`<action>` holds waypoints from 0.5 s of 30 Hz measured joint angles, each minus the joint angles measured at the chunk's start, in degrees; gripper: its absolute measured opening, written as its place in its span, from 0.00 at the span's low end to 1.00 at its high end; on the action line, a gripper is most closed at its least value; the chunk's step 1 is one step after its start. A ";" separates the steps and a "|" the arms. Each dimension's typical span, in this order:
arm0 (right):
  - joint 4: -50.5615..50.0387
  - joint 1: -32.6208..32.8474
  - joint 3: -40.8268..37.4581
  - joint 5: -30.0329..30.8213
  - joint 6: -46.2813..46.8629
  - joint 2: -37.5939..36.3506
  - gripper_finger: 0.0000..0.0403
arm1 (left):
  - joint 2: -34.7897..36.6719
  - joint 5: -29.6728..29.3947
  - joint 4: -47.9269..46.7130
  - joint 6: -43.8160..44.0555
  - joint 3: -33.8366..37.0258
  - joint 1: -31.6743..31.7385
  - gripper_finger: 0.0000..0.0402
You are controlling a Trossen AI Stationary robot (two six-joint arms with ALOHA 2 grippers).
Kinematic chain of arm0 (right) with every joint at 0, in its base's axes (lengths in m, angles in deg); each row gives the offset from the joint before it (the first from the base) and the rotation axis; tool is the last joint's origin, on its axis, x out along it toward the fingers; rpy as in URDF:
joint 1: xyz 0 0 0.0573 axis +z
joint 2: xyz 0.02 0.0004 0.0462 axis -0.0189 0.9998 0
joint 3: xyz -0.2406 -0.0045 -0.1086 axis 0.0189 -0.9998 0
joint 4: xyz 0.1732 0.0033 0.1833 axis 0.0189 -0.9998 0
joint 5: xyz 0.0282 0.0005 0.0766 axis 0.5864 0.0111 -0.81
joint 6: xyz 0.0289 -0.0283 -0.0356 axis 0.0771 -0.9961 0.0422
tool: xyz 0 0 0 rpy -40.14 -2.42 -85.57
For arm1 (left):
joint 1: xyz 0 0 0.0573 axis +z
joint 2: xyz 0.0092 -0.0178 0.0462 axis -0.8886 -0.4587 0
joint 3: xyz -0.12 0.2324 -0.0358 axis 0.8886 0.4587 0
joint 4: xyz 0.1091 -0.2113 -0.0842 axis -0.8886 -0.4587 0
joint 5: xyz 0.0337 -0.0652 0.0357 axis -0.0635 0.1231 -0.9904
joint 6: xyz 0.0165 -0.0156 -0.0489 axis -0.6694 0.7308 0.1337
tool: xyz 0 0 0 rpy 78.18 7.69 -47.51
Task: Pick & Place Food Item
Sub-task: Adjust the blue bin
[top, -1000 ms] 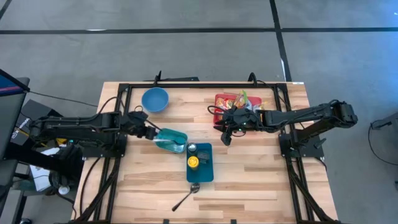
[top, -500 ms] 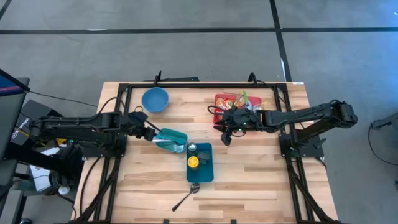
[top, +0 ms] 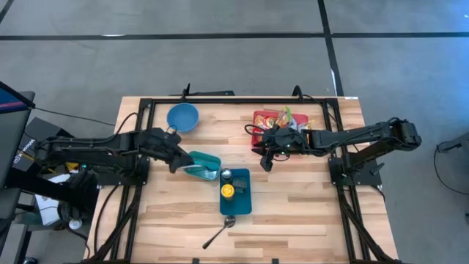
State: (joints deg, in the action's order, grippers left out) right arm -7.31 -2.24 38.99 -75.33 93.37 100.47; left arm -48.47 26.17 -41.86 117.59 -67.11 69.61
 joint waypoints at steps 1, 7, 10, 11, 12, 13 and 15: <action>0.00 0.01 0.00 0.00 -0.02 0.00 0.23 | 0.00 1.60 3.15 -1.32 0.00 -0.58 0.25; -0.02 -0.01 0.00 0.00 -0.02 0.00 0.23 | 0.02 5.41 21.93 -10.25 0.00 -6.01 0.25; -0.02 -0.01 0.00 -0.01 -0.02 0.00 0.23 | 0.02 5.41 28.86 -15.16 -0.02 -9.02 0.25; -0.02 0.00 0.00 0.00 -0.02 0.00 0.23 | 0.00 5.38 30.59 -16.88 -0.02 -10.02 0.25; -0.02 -0.01 0.00 0.00 -0.02 0.00 0.23 | 0.00 5.39 32.08 -18.42 -0.02 -11.04 0.25; -0.02 -0.01 0.00 0.00 -0.02 0.00 0.23 | 0.00 5.41 33.44 -19.79 -0.02 -12.00 0.25; -0.02 -0.01 0.00 0.00 -0.02 0.00 0.23 | 0.00 5.41 35.75 -22.08 -0.01 -13.99 0.25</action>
State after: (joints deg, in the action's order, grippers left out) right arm -7.33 -2.25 38.99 -75.33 93.34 100.47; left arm -48.47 31.58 -6.10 95.51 -67.12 55.62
